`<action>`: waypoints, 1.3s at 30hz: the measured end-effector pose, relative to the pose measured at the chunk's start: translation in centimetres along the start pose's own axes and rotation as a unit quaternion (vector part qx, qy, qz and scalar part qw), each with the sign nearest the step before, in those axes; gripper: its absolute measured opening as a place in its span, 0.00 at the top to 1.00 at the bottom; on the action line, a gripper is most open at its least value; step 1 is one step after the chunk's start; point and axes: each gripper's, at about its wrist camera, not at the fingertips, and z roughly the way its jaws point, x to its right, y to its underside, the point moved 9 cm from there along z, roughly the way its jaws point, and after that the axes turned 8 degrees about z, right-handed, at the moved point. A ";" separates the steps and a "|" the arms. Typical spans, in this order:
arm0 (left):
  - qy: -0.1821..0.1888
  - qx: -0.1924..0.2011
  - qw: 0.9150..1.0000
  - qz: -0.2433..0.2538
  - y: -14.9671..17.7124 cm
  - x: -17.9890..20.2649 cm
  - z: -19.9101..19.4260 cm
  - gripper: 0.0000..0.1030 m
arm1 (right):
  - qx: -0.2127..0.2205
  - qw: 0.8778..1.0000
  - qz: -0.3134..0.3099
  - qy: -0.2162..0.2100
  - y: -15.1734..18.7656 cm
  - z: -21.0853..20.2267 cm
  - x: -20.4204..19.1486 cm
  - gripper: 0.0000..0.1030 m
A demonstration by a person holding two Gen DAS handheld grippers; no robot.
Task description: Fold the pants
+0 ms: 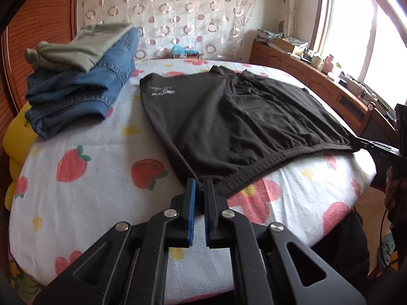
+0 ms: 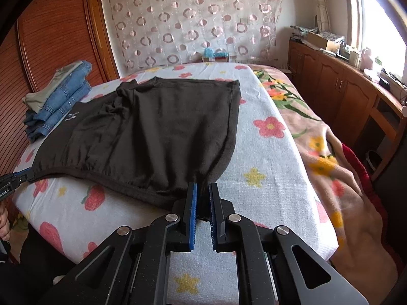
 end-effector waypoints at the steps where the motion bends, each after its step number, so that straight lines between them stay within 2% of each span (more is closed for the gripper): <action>1: -0.001 0.002 1.000 0.001 -0.2 0.0 -0.3 0.94 | 0.003 1.000 -0.002 -0.001 -0.1 -0.2 -0.1 0.92; 14: 0.007 0.052 0.999 0.011 -2.8 0.3 -4.7 0.96 | 0.042 0.999 -0.024 -0.014 -0.6 -4.2 -1.3 0.92; 27: 0.024 0.080 0.996 0.021 -3.9 0.8 -8.1 0.96 | 0.043 0.998 -0.041 -0.018 0.0 -6.7 -1.1 0.92; 36: 0.034 0.077 0.996 0.029 -4.0 1.3 -7.8 0.96 | 0.024 0.999 -0.039 -0.011 0.8 -5.2 -0.6 0.92; 39: 0.040 0.074 0.996 0.031 -4.1 1.6 -7.2 0.96 | 0.025 0.999 -0.033 -0.005 0.6 -4.3 -0.4 0.81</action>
